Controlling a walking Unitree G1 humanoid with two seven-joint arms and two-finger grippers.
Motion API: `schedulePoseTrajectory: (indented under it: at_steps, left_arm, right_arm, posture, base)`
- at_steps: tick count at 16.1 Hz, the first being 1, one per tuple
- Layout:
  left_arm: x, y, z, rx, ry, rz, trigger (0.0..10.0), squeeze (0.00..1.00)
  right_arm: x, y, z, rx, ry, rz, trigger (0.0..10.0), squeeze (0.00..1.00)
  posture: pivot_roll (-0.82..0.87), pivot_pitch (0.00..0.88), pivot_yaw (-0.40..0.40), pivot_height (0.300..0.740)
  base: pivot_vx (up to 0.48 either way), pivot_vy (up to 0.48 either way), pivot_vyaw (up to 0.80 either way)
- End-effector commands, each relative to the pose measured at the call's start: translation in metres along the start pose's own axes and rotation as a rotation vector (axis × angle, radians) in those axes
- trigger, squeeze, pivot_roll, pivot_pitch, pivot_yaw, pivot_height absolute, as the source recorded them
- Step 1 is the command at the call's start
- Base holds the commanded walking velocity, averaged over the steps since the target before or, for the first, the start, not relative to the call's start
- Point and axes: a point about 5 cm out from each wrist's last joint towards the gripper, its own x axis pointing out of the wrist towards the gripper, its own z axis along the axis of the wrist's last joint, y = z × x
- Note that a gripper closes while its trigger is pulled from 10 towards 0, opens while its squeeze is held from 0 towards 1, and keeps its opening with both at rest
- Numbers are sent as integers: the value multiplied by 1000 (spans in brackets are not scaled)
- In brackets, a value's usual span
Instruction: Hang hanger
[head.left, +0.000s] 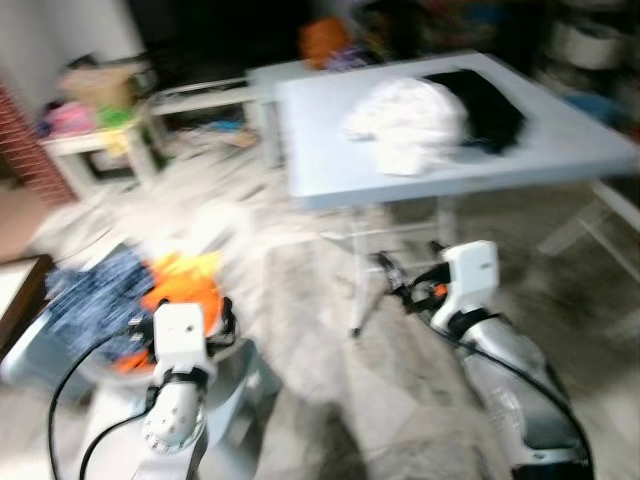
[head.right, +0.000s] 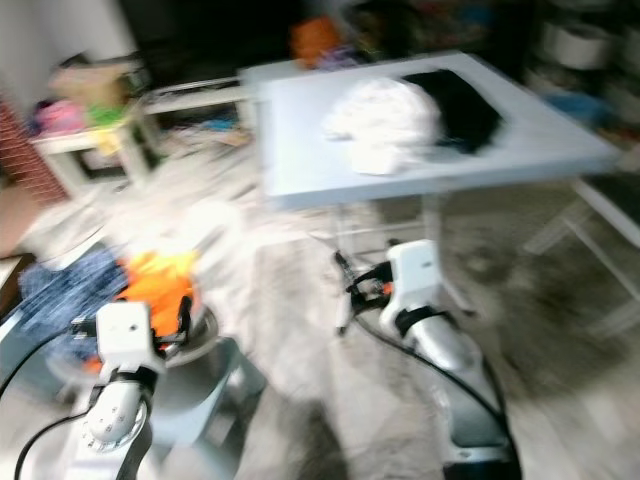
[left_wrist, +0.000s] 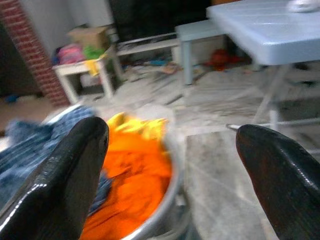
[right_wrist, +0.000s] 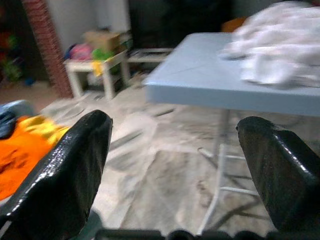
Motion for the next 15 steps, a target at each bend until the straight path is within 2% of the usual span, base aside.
schedulePoseTrajectory:
  at_steps: [1,8,15]
  left_arm:
    - [1,7,0,7,1,17,10000,0]
    - [4,4,3,-22,-13,-11,10000,0]
    - [1,9,4,-46,-28,-25,10000,0]
  right_arm:
    - [5,10,5,7,-25,41,10000,0]
    - [8,13,7,-4,-34,68,10000,0]
    - [9,16,3,27,-28,66,10000,0]
  posture:
    - [-60,0,85,740]
    - [-60,0,83,740]
    - [-50,0,84,740]
  base:
    - [0,0,800]
    - [0,0,668]
    - [0,0,670]
